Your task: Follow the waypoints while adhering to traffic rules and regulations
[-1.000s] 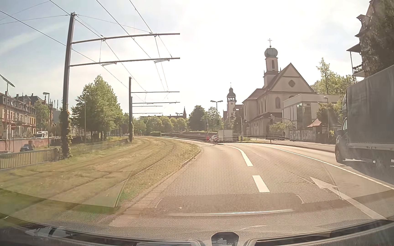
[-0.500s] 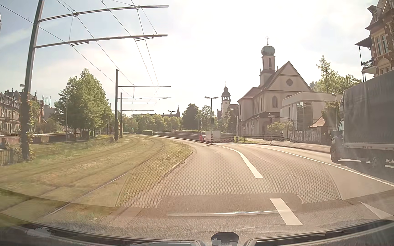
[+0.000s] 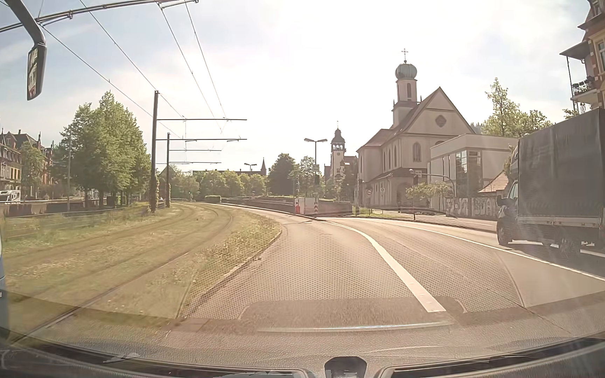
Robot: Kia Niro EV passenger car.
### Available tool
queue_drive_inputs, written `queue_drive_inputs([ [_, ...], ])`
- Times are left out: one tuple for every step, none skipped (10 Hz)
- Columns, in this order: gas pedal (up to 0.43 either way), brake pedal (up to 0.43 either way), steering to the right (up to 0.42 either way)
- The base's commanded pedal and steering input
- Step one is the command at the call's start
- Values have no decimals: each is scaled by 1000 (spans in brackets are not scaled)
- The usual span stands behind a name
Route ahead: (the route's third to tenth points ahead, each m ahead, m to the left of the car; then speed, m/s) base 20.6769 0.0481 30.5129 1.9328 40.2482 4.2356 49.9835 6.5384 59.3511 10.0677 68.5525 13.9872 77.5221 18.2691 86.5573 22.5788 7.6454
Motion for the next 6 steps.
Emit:
queue_drive_inputs([
  [79,0,18],
  [79,0,18],
  [79,0,16],
  [67,0,15],
  [47,0,12],
  [39,0,9],
])
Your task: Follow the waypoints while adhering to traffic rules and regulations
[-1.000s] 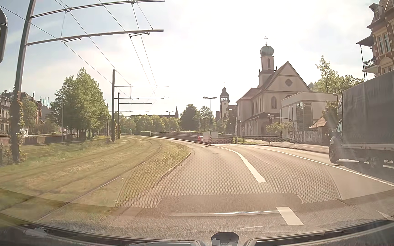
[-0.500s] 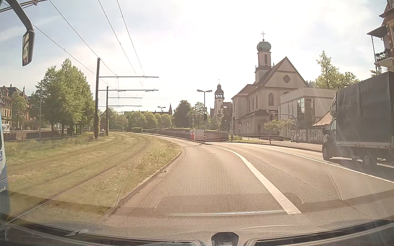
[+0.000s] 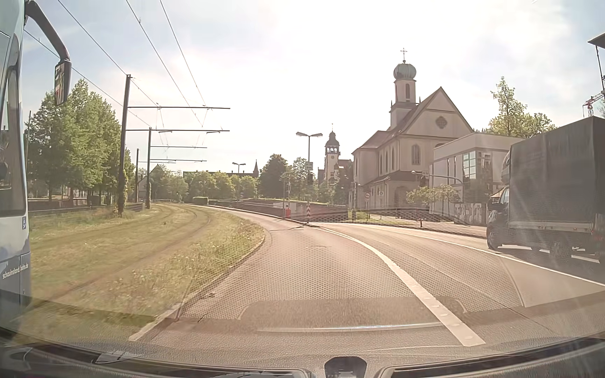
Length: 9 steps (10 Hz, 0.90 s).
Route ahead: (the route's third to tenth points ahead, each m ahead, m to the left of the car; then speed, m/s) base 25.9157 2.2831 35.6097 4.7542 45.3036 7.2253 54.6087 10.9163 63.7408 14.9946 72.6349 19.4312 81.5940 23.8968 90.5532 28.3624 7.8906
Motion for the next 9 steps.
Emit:
queue_drive_inputs([
  [39,0,5],
  [39,0,2],
  [39,0,0],
  [47,0,-4],
  [47,0,-7],
  [47,0,-10],
  [59,0,-12],
  [59,0,-13],
  [59,0,-14],
])
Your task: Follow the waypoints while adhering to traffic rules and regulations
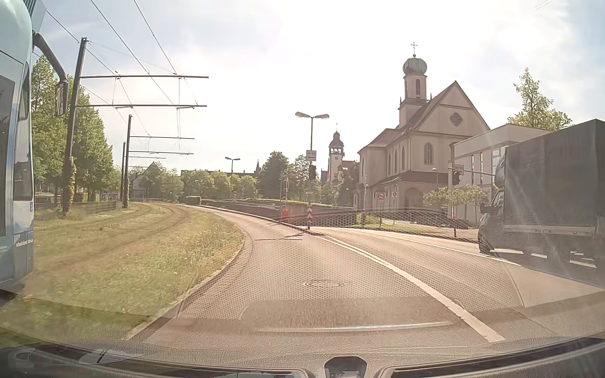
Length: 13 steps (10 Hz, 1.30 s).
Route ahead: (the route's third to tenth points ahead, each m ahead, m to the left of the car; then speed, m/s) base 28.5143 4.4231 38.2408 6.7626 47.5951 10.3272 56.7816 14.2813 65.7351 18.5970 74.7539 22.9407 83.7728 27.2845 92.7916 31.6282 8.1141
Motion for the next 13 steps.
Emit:
queue_drive_inputs([
  [59,0,-16],
  [59,0,-20],
  [59,0,-25],
  [47,0,-27],
  [47,0,-29],
  [47,0,-32],
  [47,0,-33],
  [47,0,-35],
  [59,0,-37],
  [67,0,-39],
  [87,0,-40],
  [98,0,-41],
  [110,0,-43],
])
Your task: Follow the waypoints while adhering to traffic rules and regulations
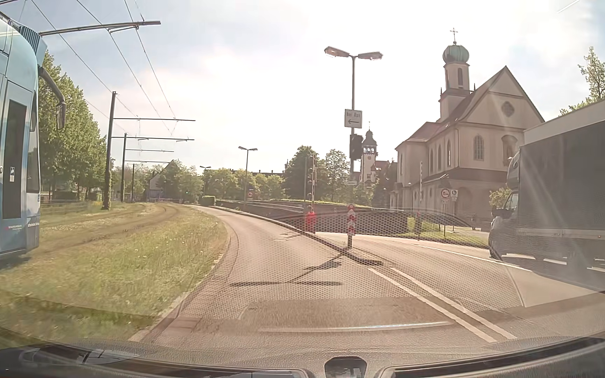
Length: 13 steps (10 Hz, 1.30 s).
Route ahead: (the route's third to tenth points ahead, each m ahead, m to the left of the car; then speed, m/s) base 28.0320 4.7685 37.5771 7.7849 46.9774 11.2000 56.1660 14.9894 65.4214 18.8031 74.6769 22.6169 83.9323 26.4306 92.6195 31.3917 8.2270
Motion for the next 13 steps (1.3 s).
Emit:
queue_drive_inputs([
  [118,0,-43],
  [118,0,-43],
  [118,0,-43],
  [118,0,-43],
  [118,0,-43],
  [118,0,-43],
  [118,0,-43],
  [110,0,-43],
  [110,0,-43],
  [110,0,-43],
  [110,0,-43],
  [110,0,-43],
  [110,0,-44],
])
